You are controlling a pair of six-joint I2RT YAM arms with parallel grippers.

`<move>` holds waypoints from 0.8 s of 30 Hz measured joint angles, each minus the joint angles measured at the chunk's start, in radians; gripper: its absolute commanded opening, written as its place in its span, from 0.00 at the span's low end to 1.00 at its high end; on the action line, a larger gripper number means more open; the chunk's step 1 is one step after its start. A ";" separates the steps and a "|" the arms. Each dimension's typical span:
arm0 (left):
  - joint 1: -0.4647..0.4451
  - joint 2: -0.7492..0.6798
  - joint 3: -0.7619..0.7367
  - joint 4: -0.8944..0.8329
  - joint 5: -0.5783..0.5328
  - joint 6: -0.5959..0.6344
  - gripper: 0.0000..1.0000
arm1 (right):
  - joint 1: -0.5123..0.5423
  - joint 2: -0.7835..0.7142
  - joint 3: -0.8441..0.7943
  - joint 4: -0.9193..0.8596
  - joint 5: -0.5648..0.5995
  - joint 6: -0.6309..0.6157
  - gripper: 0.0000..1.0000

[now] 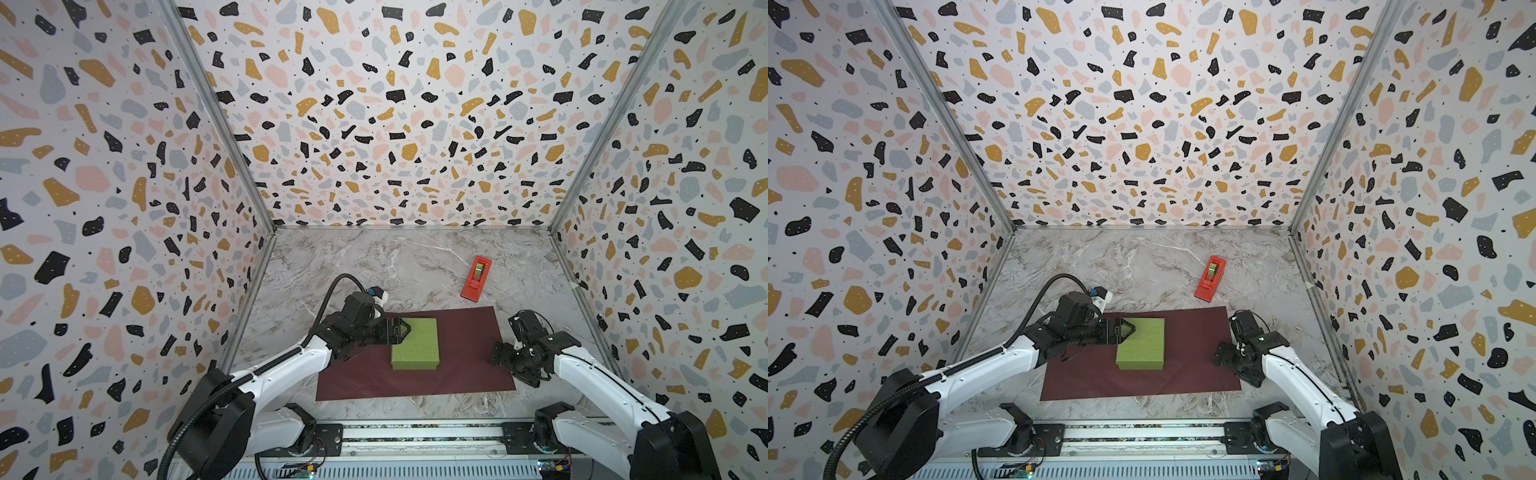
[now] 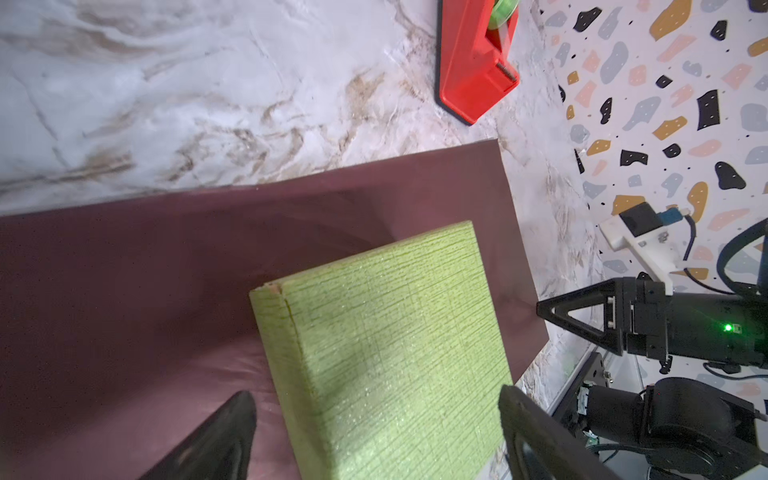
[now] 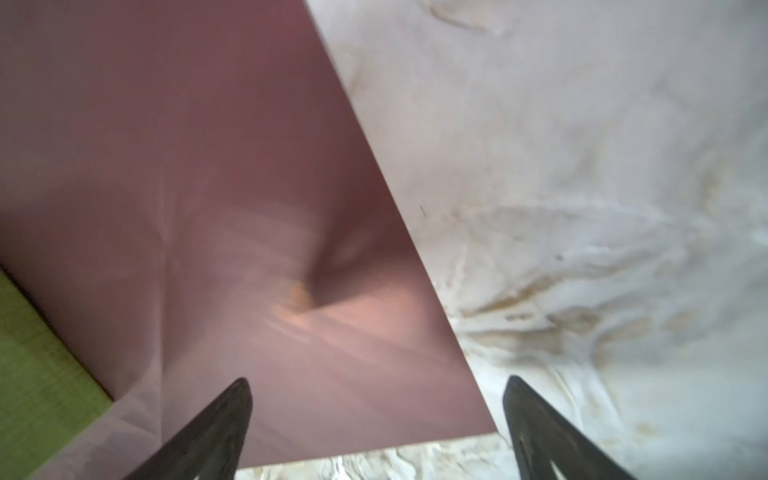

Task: Wrap the gift box in paper

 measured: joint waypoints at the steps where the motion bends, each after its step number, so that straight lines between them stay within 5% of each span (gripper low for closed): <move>1: 0.000 -0.008 0.000 0.000 -0.002 0.000 0.91 | 0.003 -0.001 0.000 -0.010 0.003 0.005 0.95; 24: 0.000 -0.037 0.000 -0.003 -0.026 -0.009 0.91 | 0.021 0.031 -0.032 0.030 -0.139 0.031 0.90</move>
